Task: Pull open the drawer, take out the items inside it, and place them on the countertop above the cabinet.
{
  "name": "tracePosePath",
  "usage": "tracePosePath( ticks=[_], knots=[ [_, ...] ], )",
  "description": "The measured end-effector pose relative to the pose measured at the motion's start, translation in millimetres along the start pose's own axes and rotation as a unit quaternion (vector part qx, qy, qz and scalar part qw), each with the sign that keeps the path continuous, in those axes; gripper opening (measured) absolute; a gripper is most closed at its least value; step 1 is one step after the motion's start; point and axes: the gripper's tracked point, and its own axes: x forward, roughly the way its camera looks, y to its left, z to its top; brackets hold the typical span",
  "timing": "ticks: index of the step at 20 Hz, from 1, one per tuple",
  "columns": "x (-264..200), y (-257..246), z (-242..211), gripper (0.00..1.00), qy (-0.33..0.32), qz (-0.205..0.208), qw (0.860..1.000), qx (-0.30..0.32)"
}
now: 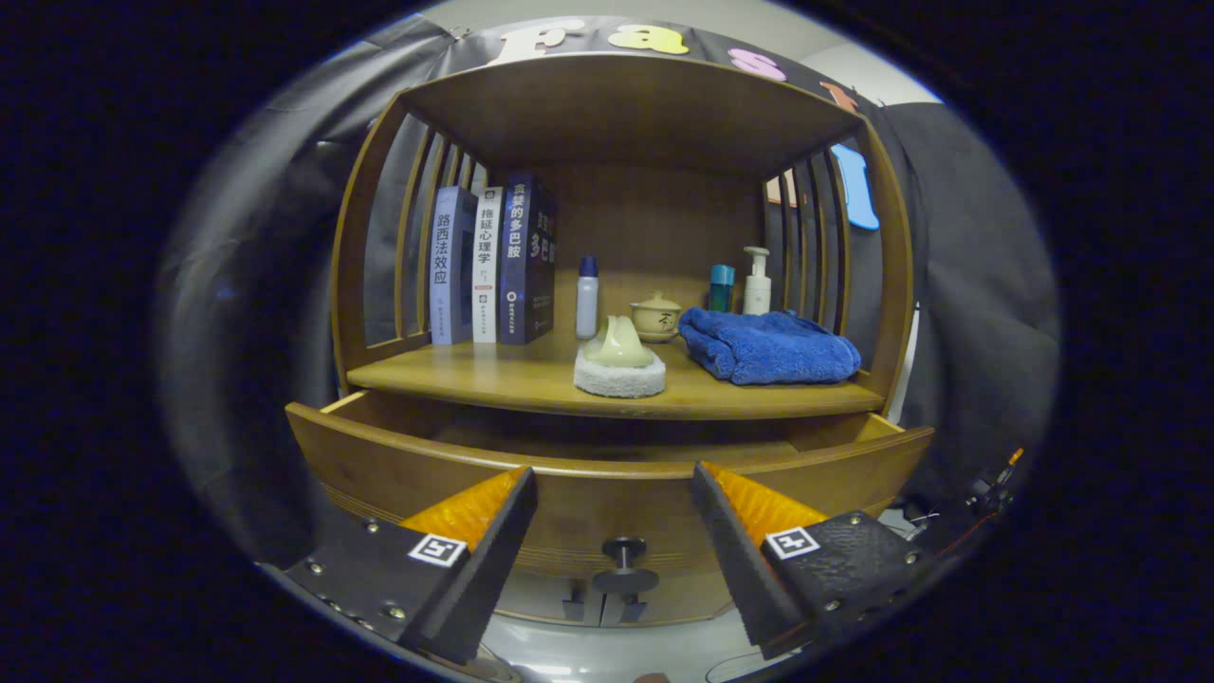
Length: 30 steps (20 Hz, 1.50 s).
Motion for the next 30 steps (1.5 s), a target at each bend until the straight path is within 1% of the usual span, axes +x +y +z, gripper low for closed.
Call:
tracePosePath(
  ticks=[10, 20, 30],
  knots=[
    [33, 3, 6, 0.99, -0.003, -0.003, 1.0, 0.0],
    [45, 3, 7, 0.99, -0.007, -0.002, 1.0, -0.016],
    [58, 6, 10, 0.99, -0.001, -0.009, 1.0, -0.017]
  ],
)
